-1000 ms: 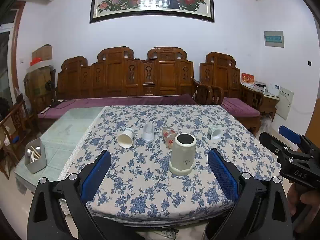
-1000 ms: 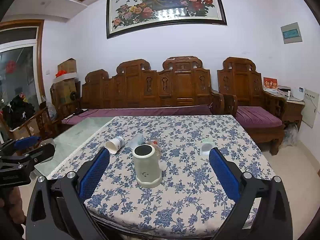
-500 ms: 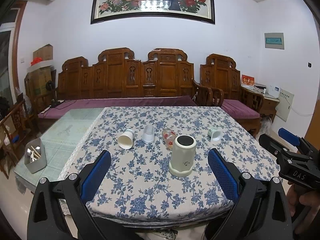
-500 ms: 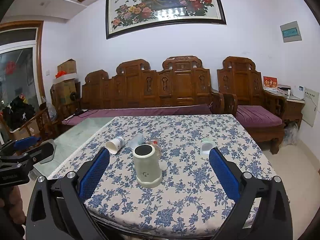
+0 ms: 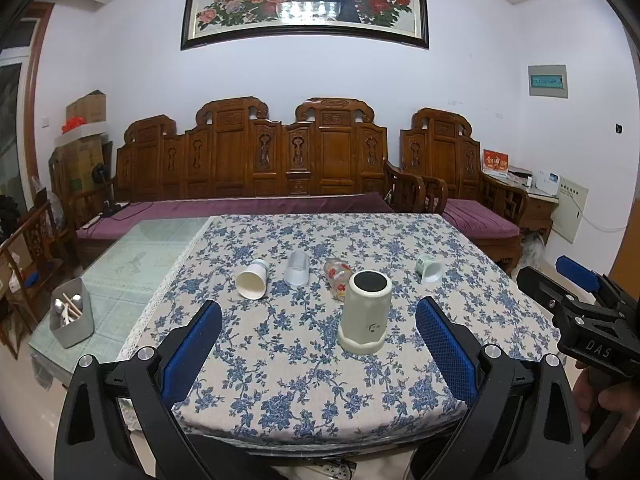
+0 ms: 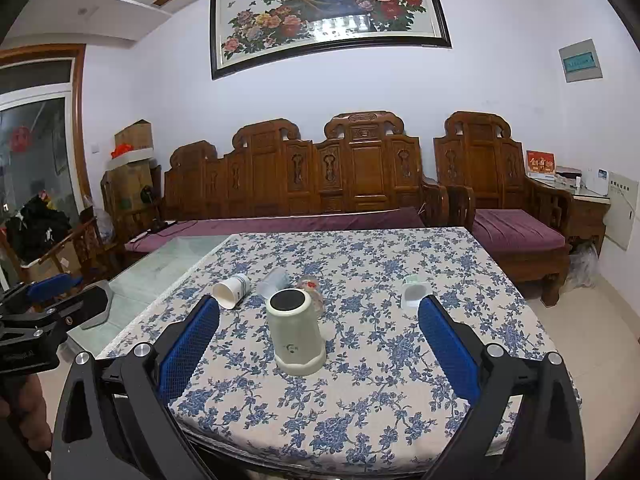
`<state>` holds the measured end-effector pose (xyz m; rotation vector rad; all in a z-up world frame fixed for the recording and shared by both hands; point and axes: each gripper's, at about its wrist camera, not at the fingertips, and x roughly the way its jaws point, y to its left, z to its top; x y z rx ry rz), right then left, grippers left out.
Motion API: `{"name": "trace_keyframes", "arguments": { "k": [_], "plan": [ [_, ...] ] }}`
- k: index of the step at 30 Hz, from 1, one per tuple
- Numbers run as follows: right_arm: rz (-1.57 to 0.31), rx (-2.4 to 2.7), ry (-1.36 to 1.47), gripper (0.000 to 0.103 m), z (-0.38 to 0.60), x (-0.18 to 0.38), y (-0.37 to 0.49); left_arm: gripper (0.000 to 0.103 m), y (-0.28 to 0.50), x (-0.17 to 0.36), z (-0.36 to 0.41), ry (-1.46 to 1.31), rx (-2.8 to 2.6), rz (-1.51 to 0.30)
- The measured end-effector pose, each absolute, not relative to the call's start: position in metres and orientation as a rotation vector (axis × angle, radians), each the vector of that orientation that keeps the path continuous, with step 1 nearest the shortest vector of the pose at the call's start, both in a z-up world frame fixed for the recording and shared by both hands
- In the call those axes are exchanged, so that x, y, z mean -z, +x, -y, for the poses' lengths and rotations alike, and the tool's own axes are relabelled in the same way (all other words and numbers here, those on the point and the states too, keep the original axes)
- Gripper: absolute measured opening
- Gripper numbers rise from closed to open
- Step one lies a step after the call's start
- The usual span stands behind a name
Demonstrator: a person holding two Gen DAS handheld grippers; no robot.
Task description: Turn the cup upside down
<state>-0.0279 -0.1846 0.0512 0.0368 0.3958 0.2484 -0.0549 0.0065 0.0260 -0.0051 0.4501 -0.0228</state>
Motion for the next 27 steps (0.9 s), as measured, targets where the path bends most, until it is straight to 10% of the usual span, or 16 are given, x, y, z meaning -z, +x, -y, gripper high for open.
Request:
{"name": "trace_keyframes", "arguments": {
  "k": [27],
  "plan": [
    [-0.398, -0.248, 0.044, 0.1, 0.1845, -0.0486, -0.0278, 0.094, -0.0554, -0.0257, -0.0055, -0.007, 0.023, -0.449]
  ]
}}
